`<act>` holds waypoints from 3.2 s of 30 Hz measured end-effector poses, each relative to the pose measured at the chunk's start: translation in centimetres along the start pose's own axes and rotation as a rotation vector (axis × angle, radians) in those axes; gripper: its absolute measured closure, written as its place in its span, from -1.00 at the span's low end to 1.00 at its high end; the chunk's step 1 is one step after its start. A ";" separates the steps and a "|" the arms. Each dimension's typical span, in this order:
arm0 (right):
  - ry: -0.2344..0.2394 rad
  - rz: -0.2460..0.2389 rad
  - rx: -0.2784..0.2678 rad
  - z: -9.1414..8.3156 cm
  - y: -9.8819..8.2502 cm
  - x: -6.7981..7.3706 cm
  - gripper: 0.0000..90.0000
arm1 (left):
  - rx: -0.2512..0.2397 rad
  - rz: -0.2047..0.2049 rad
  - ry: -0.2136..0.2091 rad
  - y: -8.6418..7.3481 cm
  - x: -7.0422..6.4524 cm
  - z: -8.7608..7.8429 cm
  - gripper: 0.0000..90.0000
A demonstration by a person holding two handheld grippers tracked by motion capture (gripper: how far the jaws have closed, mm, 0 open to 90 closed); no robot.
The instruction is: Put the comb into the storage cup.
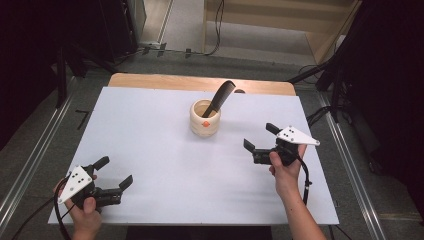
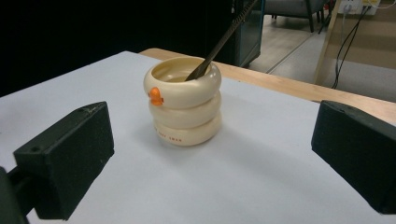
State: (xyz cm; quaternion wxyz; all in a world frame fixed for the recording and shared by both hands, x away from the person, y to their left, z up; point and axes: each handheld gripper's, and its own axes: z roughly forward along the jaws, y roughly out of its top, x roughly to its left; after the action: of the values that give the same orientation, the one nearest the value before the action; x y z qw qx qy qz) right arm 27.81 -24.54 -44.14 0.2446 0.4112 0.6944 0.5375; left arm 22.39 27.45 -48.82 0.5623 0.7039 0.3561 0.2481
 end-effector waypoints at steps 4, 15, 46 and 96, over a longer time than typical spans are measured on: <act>-0.011 -0.011 0.000 -0.9 -0.4 -0.2 -1.00 | 0.001 0.005 0.000 0.0 0.0 0.1 -1.00; -0.032 0.002 -0.005 -3.6 -2.0 -1.1 -1.00 | 0.005 0.009 0.006 0.0 -0.1 0.0 -1.00; -0.106 0.052 0.009 -9.0 -7.3 -4.5 -1.00 | 0.002 0.005 0.013 0.0 -0.1 0.0 -1.00; -0.135 0.155 -0.077 -13.9 -12.2 -7.3 -1.00 | -0.005 -0.007 0.019 -0.1 0.1 -0.1 -1.00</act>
State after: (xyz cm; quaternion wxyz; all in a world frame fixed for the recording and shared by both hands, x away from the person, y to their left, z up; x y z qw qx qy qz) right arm 17.14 -39.23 -52.19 0.2640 0.4892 0.6213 0.5523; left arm 22.39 27.63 -48.91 0.5616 0.6988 0.3633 0.2536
